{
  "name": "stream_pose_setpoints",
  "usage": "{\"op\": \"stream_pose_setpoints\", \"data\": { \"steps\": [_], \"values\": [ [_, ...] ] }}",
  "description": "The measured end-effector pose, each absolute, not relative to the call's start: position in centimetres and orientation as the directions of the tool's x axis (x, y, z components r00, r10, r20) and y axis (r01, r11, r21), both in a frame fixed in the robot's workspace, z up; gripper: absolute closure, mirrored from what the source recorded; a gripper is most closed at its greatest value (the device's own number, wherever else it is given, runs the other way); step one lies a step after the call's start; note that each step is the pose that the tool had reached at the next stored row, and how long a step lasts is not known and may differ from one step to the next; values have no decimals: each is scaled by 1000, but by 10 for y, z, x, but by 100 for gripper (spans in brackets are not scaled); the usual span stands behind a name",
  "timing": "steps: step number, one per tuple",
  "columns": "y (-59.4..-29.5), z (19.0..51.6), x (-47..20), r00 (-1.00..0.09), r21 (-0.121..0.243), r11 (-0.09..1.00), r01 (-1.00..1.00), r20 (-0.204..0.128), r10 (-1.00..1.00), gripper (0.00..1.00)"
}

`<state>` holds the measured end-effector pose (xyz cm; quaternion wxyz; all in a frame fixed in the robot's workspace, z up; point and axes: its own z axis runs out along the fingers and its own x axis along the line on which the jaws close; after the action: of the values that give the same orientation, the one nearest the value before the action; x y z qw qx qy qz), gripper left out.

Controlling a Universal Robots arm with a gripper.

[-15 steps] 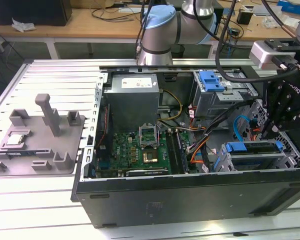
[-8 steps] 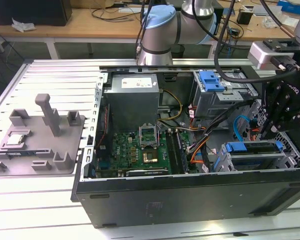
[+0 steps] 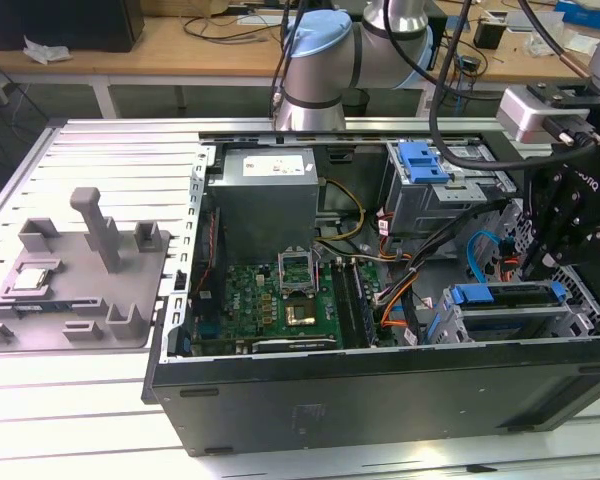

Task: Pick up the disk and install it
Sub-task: 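Insert the first disk wire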

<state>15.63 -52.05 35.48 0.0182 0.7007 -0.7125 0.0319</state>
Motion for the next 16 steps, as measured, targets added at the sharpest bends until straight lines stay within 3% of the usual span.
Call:
{"op": "stream_pose_setpoints", "data": {
  "steps": [16],
  "values": [
    [-521,350,156,-10,-20,9,-1000,71,-997,84]
  ]
}}
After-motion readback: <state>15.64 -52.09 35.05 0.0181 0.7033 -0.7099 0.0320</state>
